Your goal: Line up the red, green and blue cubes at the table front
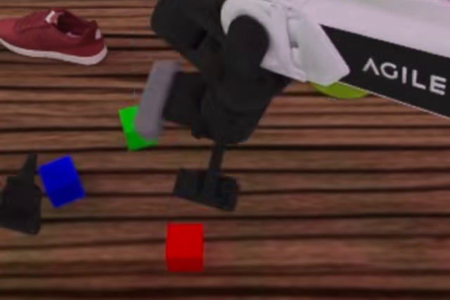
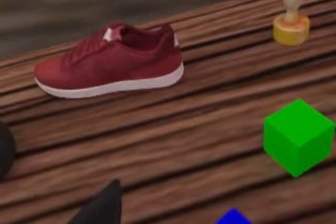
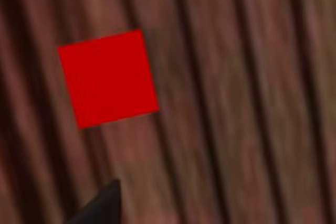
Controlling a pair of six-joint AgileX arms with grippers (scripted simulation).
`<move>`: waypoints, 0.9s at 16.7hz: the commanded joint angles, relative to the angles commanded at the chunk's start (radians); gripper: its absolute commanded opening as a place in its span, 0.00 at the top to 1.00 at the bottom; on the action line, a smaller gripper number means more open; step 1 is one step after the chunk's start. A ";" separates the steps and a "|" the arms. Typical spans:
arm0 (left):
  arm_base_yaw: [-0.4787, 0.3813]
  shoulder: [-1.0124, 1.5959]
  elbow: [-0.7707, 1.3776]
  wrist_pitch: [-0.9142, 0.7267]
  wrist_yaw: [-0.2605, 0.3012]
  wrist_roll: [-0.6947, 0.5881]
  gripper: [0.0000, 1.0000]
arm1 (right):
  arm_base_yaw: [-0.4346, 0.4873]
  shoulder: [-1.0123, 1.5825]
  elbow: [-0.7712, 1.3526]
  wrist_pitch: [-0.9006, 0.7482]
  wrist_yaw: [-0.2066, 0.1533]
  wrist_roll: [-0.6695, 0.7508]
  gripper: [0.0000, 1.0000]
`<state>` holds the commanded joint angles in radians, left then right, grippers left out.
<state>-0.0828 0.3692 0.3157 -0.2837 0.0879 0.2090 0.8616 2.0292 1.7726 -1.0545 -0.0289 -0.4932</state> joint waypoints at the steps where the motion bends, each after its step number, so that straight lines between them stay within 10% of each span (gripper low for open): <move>1: -0.016 0.093 0.070 -0.060 0.014 0.044 0.00 | -0.034 -0.075 -0.059 0.044 -0.005 0.018 0.00; 15: -0.203 1.518 1.180 -0.818 0.053 0.611 0.00 | -0.625 -1.465 -1.268 0.731 -0.024 0.368 0.00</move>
<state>-0.2857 1.8870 1.4957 -1.1017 0.1405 0.8202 0.2369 0.5643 0.5042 -0.3237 -0.0525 -0.1255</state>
